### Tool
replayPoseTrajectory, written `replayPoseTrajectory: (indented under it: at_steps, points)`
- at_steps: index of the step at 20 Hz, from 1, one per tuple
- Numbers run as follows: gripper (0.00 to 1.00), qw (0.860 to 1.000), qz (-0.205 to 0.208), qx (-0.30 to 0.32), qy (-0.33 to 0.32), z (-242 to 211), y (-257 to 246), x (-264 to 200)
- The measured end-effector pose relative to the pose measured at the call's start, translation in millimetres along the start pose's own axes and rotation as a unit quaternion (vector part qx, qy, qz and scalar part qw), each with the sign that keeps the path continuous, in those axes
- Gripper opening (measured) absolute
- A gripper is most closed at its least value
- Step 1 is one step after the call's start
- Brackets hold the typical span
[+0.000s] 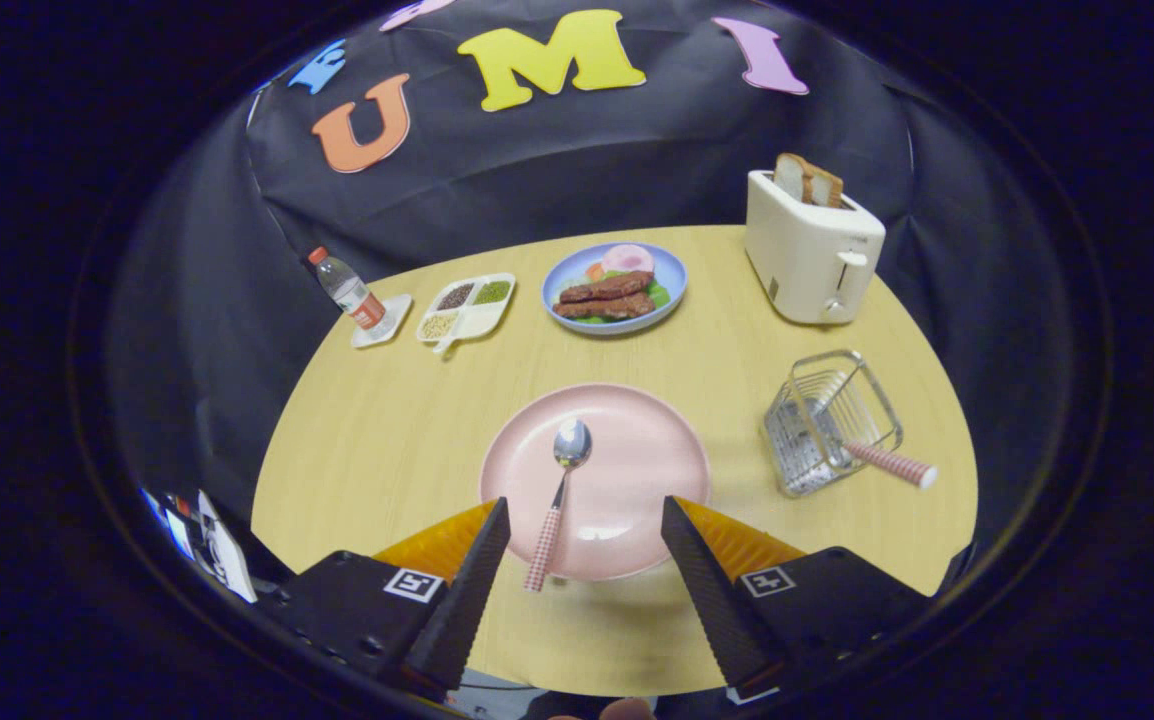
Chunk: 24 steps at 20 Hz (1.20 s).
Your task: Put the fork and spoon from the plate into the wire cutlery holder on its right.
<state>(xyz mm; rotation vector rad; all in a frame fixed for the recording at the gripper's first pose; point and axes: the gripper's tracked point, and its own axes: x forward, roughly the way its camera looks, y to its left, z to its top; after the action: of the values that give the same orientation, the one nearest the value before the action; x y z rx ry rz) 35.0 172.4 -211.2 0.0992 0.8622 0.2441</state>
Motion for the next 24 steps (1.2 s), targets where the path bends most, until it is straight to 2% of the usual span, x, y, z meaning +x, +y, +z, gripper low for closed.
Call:
replayPoseTrajectory:
  at_steps: [7, 9, 10, 12, 14, 17, 18, 19, 20, 24]
  points:
    - [0.92, 0.999, -0.04, 0.003, 0.009, -35.5, 16.8, 50.6]
    - [0.88, 0.999, -0.047, 0.005, 0.014, -37.6, 19.0, 62.3]
    - [0.78, 0.998, -0.05, 0.006, 0.021, -39.5, 19.0, 65.9]
    - [0.72, 0.998, -0.058, 0.011, 0.033, -47.3, 16.8, 70.7]
    - [0.49, 0.997, -0.066, 0.015, 0.041, -48.3, 14.5, 75.4]
    - [0.27, 0.995, -0.081, 0.005, 0.062, -58.2, 9.3, 82.7]
    - [0.14, 0.994, -0.083, 0.002, 0.07, -58.9, 9.0, 82.7]
    - [0.13, 0.994, -0.085, -0.002, 0.069, -59.1, 5.9, 86.1]
    - [0.05, 0.993, -0.093, -0.005, 0.073, -55.3, 2.7, 81.3]
    - [0.04, 0.993, -0.082, -0.014, 0.08, -44.8, -1.5, 68.5]
